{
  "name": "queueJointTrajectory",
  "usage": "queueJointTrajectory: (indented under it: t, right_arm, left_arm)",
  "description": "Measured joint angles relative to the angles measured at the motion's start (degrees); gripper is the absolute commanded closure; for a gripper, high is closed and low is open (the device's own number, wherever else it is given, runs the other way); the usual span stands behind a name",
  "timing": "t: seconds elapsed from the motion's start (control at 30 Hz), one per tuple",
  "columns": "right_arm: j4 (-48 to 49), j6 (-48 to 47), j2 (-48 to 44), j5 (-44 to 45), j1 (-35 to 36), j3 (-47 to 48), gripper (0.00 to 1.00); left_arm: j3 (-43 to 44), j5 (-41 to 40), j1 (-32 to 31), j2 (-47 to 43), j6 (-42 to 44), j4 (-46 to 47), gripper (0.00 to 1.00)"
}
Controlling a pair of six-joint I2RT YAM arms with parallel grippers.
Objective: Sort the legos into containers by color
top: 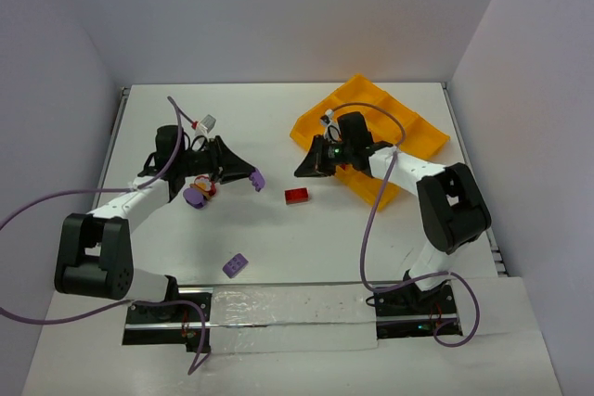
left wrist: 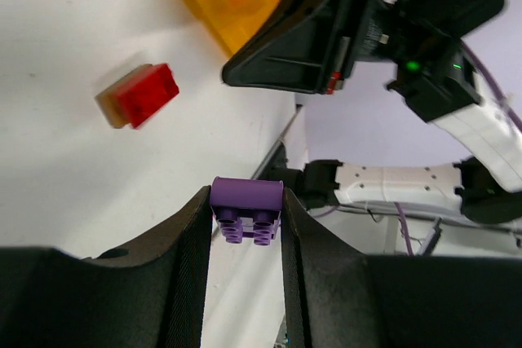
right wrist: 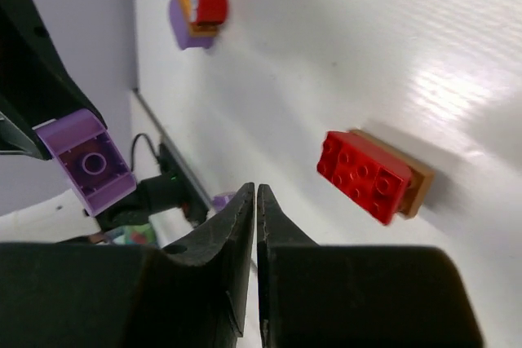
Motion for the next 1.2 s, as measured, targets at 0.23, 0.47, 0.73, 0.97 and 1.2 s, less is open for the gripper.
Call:
queueJointTrajectory:
  t: [0.23, 0.47, 0.73, 0.97, 1.2]
  right_arm:
    - [-9.8, -6.0, -0.2, 10.0, 0.3, 3.9, 0.59]
    - [-16.8, -9.5, -2.3, 18.5, 1.7, 5.2, 0.44]
    - [-20.0, -11.4, -3.5, 25.4, 4.3, 7.3, 0.34]
    - [-22.5, -12.3, -4.6, 30.9, 5.8, 7.4, 0.30]
    - [-23.1, -12.9, -5.8, 32.7, 6.0, 7.4, 0.29]
  left_arm:
    - [1.7, -6.1, 0.0, 1.1, 3.8, -8.2, 1.00]
    - [4.7, -15.0, -1.7, 2.5, 5.3, -15.4, 1.00]
    - [14.6, -35.2, -10.9, 9.6, 4.1, -27.7, 1.00]
    - [17.1, -47.1, -13.1, 14.4, 2.3, -35.4, 1.00]
    - [20.1, -53.5, -14.2, 18.4, 1.5, -39.8, 0.86]
